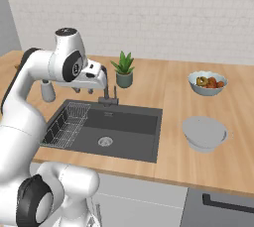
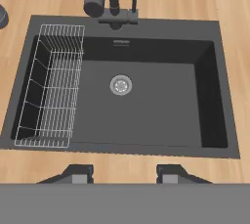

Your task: Put the colander in the sink, put the peach in the colander, and turn on the sink faucet and pour water over the colander.

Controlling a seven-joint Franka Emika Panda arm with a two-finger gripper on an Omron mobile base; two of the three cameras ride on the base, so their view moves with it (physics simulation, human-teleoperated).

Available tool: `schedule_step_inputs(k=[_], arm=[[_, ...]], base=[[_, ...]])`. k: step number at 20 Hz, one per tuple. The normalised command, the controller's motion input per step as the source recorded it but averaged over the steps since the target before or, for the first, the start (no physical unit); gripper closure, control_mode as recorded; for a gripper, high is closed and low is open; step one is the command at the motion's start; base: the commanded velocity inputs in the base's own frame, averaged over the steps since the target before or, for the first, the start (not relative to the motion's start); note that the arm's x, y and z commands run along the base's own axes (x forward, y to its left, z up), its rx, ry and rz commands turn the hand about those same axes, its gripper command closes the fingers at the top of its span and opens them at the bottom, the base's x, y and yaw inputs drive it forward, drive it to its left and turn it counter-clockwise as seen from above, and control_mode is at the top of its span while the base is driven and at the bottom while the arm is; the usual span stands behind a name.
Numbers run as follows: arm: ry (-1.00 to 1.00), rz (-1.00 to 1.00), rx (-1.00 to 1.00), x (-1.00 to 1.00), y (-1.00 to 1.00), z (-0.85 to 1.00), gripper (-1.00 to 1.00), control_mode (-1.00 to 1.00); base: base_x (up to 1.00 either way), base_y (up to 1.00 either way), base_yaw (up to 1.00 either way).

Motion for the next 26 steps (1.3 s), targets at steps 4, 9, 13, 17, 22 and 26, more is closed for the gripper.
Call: schedule_step_inputs(k=[4,9,13,17,22,26], arm=[[-0.01,0.0,0.0,-0.08,0.0,0.0,-1.0,-1.0],[-0.12,0.0,0.0,-0.43,-0.09,-0.06,-1.0,-1.0],[-0.14,0.02,0.0,-0.63,-0.41,-0.13,-1.0,-1.0],[-0.19,0.0,-0.02,-0.69,-0.44,-0.27,-1.0,-1.0],[-0.1,0.04,-0.08,-0.35,-0.61,-0.24,-1.0,-1.0],[0.0,0.07,-0.09,-0.03,-0.7,-0.2,-1.0,-1.0]], base=[[0.0,0.0,0.0],[0.0,0.0,0.0],[0.0,0.0,0.0],[0.0,0.0,0.0],[0.0,0.0,0.0],[0.0,0.0,0.0]])
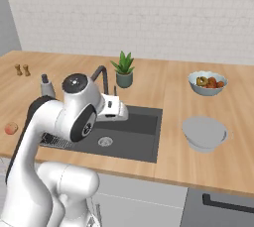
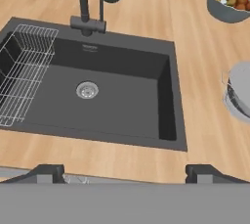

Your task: Put the colander in the sink, put the peach in the colander, and turn on the sink faucet and pour water over the colander.

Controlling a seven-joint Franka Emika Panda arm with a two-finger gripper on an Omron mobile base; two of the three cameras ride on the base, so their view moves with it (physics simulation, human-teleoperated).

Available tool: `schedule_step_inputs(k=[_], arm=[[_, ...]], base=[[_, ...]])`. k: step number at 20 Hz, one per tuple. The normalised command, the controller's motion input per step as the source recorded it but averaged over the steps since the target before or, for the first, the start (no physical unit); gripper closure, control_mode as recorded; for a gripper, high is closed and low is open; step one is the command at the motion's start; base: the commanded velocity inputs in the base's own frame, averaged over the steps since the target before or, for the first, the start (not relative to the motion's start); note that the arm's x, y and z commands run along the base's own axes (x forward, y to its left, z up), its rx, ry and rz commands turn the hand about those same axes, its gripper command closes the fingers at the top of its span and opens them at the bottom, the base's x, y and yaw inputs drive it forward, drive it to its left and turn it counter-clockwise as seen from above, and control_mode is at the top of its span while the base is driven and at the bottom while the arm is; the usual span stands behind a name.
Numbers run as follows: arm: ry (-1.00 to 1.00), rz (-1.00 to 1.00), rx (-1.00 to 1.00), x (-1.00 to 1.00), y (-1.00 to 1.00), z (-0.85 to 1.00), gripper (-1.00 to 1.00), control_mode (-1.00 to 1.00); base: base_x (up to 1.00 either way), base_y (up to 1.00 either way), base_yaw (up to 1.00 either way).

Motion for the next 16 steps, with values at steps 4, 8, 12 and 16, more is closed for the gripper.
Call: schedule_step_inputs(k=[4,8,12,16], arm=[[0.02,0.02,-0.1,0.03,-0.69,-0.12,-1.0,-1.0],[0.1,0.0,-0.1,0.15,-0.7,-0.1,-1.0,-1.0],[0.11,0.0,-0.09,0.29,-0.66,-0.2,-1.0,-1.0],[0.2,-0.15,-0.1,0.64,-0.46,-0.15,-1.0,-1.0]], base=[[0.0,0.0,0.0],[0.0,0.0,0.0],[0.0,0.0,0.0],[0.0,0.0,0.0]])
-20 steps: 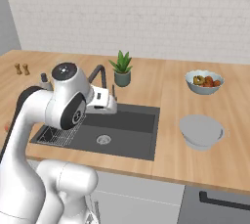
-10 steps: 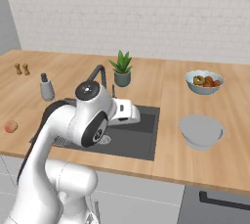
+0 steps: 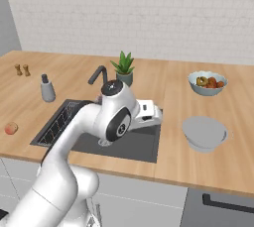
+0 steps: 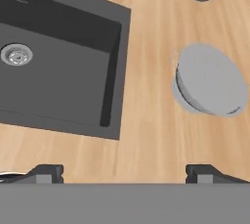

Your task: Put the colander in the sink, put the peach in the colander, and turn on the sink faucet and pour water over the colander.

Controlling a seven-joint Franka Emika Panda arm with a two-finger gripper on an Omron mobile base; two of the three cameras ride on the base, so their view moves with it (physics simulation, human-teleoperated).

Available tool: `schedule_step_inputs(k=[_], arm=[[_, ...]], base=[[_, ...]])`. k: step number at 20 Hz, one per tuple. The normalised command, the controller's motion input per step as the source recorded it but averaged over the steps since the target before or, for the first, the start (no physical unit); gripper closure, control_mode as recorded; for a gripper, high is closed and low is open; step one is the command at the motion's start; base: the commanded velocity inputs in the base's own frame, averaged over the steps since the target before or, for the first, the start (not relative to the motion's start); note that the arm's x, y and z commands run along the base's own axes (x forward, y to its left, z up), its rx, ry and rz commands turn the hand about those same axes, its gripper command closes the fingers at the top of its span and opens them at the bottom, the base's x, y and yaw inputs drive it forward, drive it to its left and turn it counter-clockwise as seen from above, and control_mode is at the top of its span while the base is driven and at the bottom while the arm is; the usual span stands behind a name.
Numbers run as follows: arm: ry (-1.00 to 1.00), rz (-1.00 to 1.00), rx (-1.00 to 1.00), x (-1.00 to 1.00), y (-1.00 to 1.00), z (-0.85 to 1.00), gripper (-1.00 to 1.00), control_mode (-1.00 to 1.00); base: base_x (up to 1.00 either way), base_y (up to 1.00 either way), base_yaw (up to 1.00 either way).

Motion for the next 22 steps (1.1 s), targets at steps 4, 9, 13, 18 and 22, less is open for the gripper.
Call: schedule_step_inputs(k=[4,9,13,18,22], arm=[[0.17,-0.13,-0.09,0.61,-0.47,-0.15,-1.0,-1.0],[0.2,-0.03,-0.1,0.46,-0.48,-0.22,-1.0,-1.0],[0.09,0.0,-0.08,0.2,-0.47,-0.28,-1.0,-1.0],[0.01,0.1,-0.04,0.15,-0.36,-0.19,-1.0,-1.0],[0.01,0.17,0.0,0.21,-0.29,-0.24,-1.0,-1.0]], base=[[0.0,0.0,0.0],[0.0,0.0,0.0],[0.0,0.0,0.0],[0.0,0.0,0.0],[0.0,0.0,0.0]])
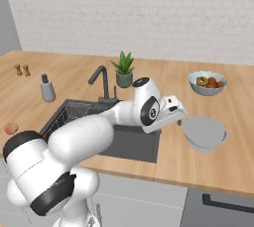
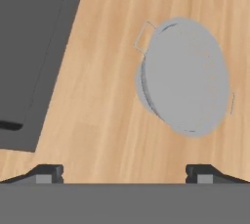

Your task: Put the colander in the sink, put the peach in the colander, and turn on the sink faucet and pour water over the colander.

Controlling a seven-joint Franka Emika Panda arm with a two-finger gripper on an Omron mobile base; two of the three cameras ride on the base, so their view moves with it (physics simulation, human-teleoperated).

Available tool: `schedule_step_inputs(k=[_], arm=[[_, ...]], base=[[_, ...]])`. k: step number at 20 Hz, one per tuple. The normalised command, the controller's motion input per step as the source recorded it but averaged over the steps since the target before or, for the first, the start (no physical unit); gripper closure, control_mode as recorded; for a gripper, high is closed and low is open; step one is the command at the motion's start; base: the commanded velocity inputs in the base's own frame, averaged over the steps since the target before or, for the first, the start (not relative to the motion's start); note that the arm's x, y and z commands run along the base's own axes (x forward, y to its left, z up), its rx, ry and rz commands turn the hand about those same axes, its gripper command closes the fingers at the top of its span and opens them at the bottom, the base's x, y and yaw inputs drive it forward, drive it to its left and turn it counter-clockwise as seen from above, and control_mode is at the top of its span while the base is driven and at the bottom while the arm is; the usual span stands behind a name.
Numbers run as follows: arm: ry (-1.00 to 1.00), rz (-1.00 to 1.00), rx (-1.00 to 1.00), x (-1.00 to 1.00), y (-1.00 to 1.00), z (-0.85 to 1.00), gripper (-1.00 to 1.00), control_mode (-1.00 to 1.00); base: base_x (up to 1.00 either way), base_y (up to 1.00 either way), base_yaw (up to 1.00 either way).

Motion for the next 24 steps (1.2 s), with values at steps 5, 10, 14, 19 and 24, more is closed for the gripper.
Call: schedule_step_inputs(k=[5,10,14,19,24], arm=[[0.02,0.16,0.0,0.24,-0.25,-0.32,-1.0,-1.0],[0.09,0.12,0.0,0.29,-0.19,-0.23,-1.0,-1.0],[0.04,0.07,0.0,0.29,-0.12,-0.13,-1.0,-1.0],[0.07,0.04,0.0,0.25,-0.16,-0.16,-1.0,-1.0],[0.08,0.0,0.0,0.17,-0.2,-0.22,-1.0,-1.0]], base=[[0.0,0.0,0.0],[0.0,0.0,0.0],[0.0,0.0,0.0],[0.0,0.0,0.0],[0.0,0.0,0.0]])
